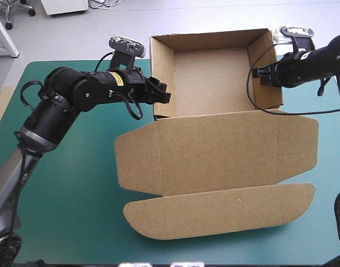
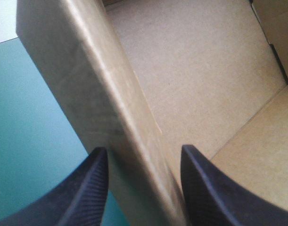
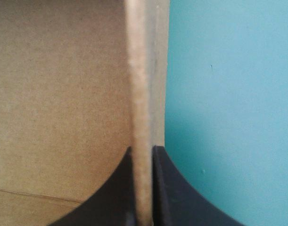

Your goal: Fold the box

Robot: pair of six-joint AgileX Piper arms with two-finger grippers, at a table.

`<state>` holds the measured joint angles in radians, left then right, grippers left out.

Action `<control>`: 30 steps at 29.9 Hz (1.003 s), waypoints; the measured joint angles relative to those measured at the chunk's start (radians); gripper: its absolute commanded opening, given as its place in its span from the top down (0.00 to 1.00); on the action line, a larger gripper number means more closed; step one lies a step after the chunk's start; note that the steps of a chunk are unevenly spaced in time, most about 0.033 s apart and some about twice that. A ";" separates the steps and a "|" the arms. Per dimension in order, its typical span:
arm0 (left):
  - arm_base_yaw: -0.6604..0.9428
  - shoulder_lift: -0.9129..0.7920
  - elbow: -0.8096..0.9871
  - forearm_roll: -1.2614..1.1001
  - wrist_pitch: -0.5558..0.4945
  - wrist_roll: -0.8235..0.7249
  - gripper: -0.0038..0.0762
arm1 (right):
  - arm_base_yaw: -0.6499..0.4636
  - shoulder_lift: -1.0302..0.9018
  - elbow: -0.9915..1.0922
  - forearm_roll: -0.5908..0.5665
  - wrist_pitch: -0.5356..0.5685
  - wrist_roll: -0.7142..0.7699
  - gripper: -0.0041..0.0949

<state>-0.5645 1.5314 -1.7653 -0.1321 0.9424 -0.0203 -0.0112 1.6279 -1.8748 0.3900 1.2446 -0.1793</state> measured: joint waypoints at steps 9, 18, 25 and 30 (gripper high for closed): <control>-0.005 0.026 0.000 0.027 -0.086 -0.086 0.52 | 0.000 0.000 0.000 -0.004 0.000 0.012 0.97; -0.017 0.071 -0.054 0.085 -0.139 -0.179 0.52 | 0.000 0.000 0.000 -0.004 -0.002 0.027 0.97; -0.017 0.109 -0.084 0.125 -0.140 -0.182 0.52 | 0.011 0.000 0.000 -0.030 -0.003 0.046 0.97; -0.018 0.138 -0.085 0.153 -0.140 -0.183 0.52 | 0.052 0.000 0.000 -0.098 -0.005 0.071 0.97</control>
<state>-0.5829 1.6698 -1.8502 0.0206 0.8025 -0.2033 0.0412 1.6279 -1.8748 0.2919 1.2401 -0.1082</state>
